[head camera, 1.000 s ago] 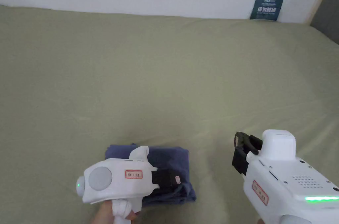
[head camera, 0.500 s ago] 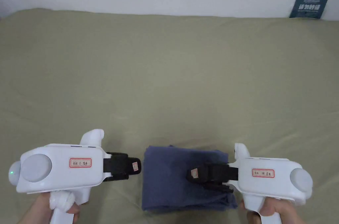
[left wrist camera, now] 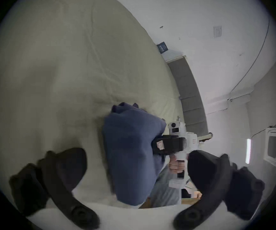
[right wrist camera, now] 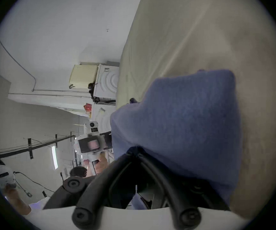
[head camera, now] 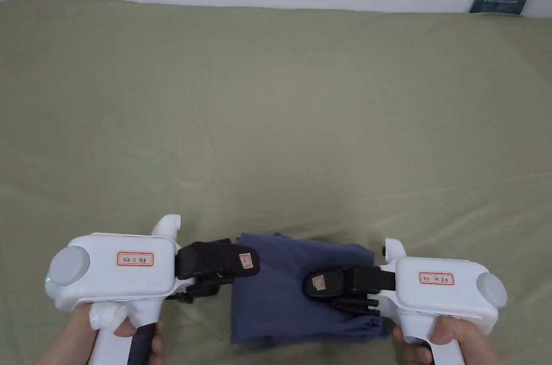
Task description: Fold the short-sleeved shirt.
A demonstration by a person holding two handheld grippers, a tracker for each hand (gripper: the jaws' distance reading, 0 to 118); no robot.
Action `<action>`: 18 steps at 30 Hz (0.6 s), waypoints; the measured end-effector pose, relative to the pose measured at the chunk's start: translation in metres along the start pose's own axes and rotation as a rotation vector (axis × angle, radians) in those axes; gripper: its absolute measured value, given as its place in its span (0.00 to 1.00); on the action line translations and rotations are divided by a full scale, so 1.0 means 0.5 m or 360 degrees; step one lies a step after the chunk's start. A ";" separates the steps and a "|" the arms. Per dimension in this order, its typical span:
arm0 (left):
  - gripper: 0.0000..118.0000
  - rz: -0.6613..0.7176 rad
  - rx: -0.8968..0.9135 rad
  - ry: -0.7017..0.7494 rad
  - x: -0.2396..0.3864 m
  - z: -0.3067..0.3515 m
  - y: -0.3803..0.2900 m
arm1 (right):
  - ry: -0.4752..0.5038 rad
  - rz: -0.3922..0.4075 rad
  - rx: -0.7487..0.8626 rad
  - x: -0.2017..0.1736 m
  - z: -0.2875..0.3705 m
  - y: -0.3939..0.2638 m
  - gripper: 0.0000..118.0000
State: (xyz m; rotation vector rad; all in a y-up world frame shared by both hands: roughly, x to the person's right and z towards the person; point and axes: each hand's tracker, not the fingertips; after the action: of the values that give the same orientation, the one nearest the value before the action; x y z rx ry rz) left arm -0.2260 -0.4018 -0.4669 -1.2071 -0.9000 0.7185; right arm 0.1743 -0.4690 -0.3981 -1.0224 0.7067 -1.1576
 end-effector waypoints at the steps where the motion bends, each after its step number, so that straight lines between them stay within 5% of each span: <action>1: 1.00 0.0029 -0.0007 0.0004 -0.012 -0.006 0.005 | 0.0002 -0.0004 0.0002 0.000 0.000 -0.001 0.00; 7: 0.99 0.0089 -0.0011 -0.0125 -0.009 -0.085 0.005 | 0.0000 -0.0020 0.0016 -0.002 -0.001 -0.003 0.00; 9: 0.91 0.0030 -0.0008 -0.0074 0.008 -0.087 -0.004 | -0.0003 -0.0028 0.0027 -0.003 -0.001 -0.004 0.00; 10: 0.77 0.0014 0.0010 0.0007 0.013 -0.083 -0.004 | -0.0007 -0.0027 0.0032 -0.006 -0.001 -0.006 0.00; 11: 0.40 -0.0001 0.0015 0.0065 0.016 -0.078 -0.004 | -0.0030 -0.0022 0.0043 -0.011 0.001 -0.006 0.00; 12: 0.28 -0.0045 0.0028 0.0246 0.017 -0.075 -0.003 | -0.0073 -0.0007 0.0065 -0.019 0.004 -0.006 0.00; 14: 0.28 -0.0006 -0.0021 0.0145 0.013 -0.073 -0.009 | -0.0263 0.0115 0.0087 -0.059 0.014 -0.013 0.00; 18: 0.28 -0.0061 -0.0006 0.0205 0.043 -0.070 -0.010 | -0.0591 0.0627 0.0381 -0.188 0.076 -0.060 0.00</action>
State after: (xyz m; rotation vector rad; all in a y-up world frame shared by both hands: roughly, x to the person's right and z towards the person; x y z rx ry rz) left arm -0.1852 -0.4009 -0.4614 -1.2218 -0.8157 0.6017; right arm 0.1694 -0.3704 -0.3603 -0.8182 0.4340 -0.6663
